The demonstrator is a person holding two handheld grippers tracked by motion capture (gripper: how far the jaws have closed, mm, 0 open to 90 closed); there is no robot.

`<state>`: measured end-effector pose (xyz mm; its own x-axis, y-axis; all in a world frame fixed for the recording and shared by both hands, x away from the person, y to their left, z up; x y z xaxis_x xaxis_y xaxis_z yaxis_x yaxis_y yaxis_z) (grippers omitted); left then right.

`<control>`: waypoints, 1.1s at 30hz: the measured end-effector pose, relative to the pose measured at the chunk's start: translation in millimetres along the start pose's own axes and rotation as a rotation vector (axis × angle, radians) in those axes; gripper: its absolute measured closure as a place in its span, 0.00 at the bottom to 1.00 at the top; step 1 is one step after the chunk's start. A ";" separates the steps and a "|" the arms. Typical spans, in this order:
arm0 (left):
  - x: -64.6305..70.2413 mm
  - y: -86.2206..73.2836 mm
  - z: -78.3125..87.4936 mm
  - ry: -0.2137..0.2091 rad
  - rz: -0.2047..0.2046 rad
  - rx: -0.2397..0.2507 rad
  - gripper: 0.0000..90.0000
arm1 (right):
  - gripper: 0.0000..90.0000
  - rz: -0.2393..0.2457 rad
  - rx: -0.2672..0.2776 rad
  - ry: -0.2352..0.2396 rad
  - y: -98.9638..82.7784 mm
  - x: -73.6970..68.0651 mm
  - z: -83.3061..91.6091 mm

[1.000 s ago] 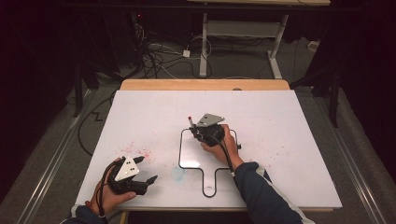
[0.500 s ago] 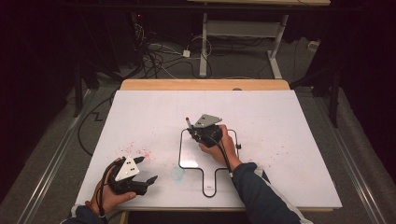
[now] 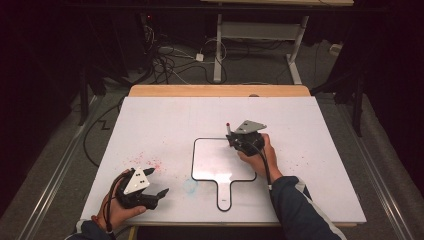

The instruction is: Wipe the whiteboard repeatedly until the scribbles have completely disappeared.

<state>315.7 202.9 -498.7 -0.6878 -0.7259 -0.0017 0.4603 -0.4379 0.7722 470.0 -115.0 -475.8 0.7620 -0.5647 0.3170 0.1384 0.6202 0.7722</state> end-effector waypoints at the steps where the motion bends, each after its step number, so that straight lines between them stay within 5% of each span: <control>1: 0.3 0.2 -0.1 0.000 -0.001 0.000 0.20 | 0.91 -0.001 0.002 -0.003 -3.2 1.9 3.5; 12: 1.4 1.1 -1.9 0.001 -0.004 -0.007 0.20 | 0.91 -0.014 -0.017 -0.060 -25.0 17.0 26.4; 19: 1.2 1.2 -2.6 -0.005 -0.005 -0.007 0.20 | 0.91 -0.033 -0.013 -0.118 -30.6 30.9 23.1; 33: 1.7 1.2 -4.0 -0.010 -0.005 -0.010 0.20 | 0.91 -0.030 0.064 0.002 -6.1 2.3 -1.1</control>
Point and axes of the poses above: each handheld gripper's, and its own axes: z roughly backward along the jaws, y roughly out of its top, x roughly to its right, the point moved 4 cm from there along -z, roughly forward along the jaws, and after that the axes turned 11 degrees about z, right-handed, at the moved point
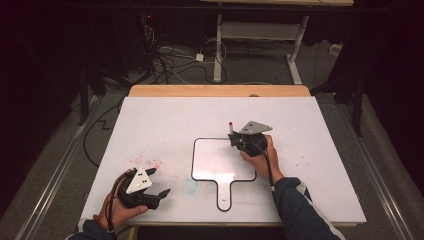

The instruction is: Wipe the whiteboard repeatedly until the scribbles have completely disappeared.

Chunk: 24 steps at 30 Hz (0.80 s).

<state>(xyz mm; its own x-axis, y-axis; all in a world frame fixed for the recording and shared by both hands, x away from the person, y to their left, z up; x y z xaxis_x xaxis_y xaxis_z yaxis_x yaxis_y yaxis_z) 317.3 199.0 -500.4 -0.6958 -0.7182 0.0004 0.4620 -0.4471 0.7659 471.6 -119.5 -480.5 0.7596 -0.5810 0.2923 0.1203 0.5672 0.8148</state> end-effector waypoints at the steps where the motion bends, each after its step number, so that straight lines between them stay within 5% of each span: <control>1: 0.1 0.1 0.0 0.000 0.000 0.000 0.20 | 0.91 0.001 0.006 0.016 2.8 -4.3 -2.5; 5: -0.2 -0.3 0.3 0.000 0.001 0.000 0.20 | 0.91 0.015 0.027 0.074 13.2 -24.6 -10.2; 9: -0.3 -1.5 1.2 0.001 0.003 -0.002 0.20 | 0.91 0.052 0.009 0.068 17.9 -33.7 -10.4; 17: -1.0 -2.4 2.8 0.005 0.006 -0.001 0.20 | 0.91 -0.014 -0.038 0.005 2.4 -5.4 6.8; 24: -1.1 0.1 2.7 0.014 0.006 0.009 0.20 | 0.91 -0.055 0.020 -0.013 6.2 2.7 48.3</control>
Point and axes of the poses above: each handheld gripper's, and its own axes: z roughly backward along the jaws, y roughly out of its top, x roughly to its right, the point moved 4 cm from there along -z, roughly forward along the jaws, and after that the axes turned 11 degrees about z, right-handed, at the moved point
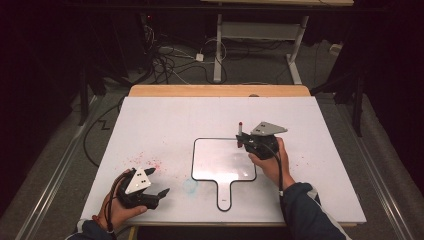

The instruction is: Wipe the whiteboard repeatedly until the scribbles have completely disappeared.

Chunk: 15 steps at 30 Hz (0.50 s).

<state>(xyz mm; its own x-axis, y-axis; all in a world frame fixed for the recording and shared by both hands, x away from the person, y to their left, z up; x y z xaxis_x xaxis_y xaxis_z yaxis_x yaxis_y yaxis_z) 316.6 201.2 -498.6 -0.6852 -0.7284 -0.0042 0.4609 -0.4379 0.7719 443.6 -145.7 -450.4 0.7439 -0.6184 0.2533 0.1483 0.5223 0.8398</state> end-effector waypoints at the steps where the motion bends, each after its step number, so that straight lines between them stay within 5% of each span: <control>1: -0.2 0.1 0.1 0.002 0.001 0.002 0.20 | 0.91 -0.010 0.002 -0.004 0.4 0.4 7.6; 15: -1.3 0.9 -1.8 0.010 -0.006 -0.002 0.20 | 0.91 -0.091 -0.039 0.013 -22.5 -6.5 79.4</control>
Point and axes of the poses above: each handheld gripper's, and its own axes: z roughly backward along the jaws, y roughly out of its top, x roughly to its right, the point moved 4 cm from there along -z, roughly forward along the jaws, and after that the axes turned 11 degrees about z, right-handed, at the moved point
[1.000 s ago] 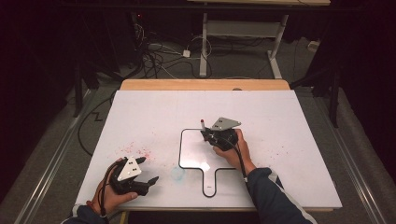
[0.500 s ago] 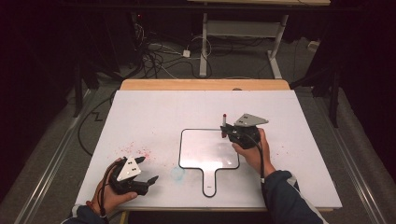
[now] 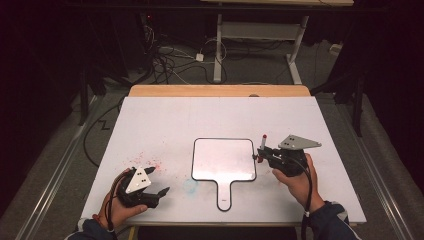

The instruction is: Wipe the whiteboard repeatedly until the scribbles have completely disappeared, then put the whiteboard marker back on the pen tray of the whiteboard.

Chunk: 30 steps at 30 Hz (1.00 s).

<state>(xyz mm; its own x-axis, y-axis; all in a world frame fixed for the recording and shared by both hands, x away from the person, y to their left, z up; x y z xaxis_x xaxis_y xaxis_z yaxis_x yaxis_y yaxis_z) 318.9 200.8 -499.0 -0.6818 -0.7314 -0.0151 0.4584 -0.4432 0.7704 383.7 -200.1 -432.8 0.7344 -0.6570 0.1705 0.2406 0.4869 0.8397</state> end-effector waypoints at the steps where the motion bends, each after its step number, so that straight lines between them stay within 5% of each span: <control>1: 0.2 0.1 -0.3 0.000 0.000 -0.001 0.20 | 0.91 -0.007 -0.005 0.006 -1.6 -1.2 3.0; 11: 2.4 -0.1 -0.3 -0.012 -0.014 -0.007 0.20 | 0.91 -0.088 -0.098 0.045 -26.4 -17.0 14.4; 21: 3.1 -2.2 -2.0 -0.020 -0.016 -0.026 0.21 | 0.89 -0.181 -0.103 0.063 -36.0 -2.6 -12.2; 30: 6.8 -1.1 -5.6 -0.030 -0.034 -0.042 0.21 | 0.89 -0.168 -0.105 0.076 -34.7 0.2 -34.9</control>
<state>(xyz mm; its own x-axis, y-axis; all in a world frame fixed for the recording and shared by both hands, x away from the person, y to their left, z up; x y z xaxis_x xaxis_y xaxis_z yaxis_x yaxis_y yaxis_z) 317.0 193.5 -503.4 -0.7140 -0.6998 -0.0214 0.4575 -0.4895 0.7423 397.6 -197.0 -479.9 0.7233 -0.6905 -0.0101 0.4255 0.4341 0.7940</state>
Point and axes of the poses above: each handheld gripper's, and its own axes: z roughly backward along the jaws, y roughly out of its top, x roughly to its right, the point moved 4 cm from there along -z, roughly forward along the jaws, and after that the axes turned 11 degrees about z, right-handed, at the moved point
